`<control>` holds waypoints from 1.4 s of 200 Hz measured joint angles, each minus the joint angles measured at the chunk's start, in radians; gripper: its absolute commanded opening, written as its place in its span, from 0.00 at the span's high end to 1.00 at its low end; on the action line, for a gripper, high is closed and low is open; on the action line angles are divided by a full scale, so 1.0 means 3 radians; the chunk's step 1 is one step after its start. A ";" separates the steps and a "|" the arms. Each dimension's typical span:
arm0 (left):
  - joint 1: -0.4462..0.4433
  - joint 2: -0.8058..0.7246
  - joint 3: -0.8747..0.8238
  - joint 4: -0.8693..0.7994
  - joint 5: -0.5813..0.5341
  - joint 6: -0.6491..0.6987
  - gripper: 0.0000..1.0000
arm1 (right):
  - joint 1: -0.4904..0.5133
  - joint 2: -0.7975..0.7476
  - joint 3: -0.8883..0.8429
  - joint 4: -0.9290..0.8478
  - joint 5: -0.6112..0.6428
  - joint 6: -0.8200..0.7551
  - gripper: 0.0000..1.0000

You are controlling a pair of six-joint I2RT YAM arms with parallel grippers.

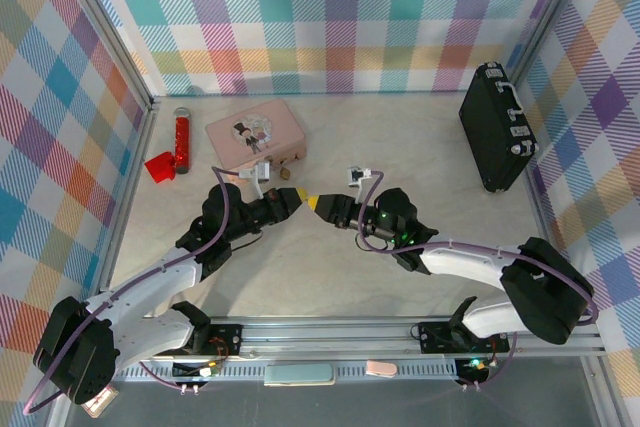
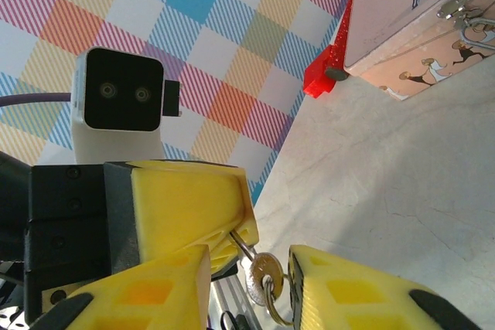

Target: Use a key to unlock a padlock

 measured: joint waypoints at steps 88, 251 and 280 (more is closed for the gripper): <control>0.0000 0.0001 0.0041 -0.0001 0.0000 0.0001 1.00 | 0.0000 0.0066 0.0009 0.0041 -0.0075 0.0004 0.76; 0.0000 -0.0028 0.0043 -0.0121 -0.0099 0.0066 0.93 | 0.0000 0.0062 0.0032 -0.0028 -0.0072 0.0025 1.00; 0.0000 -0.0048 0.0108 -0.0373 -0.0179 0.0183 0.81 | 0.0005 0.0025 0.0135 -0.0376 -0.0015 0.0023 1.00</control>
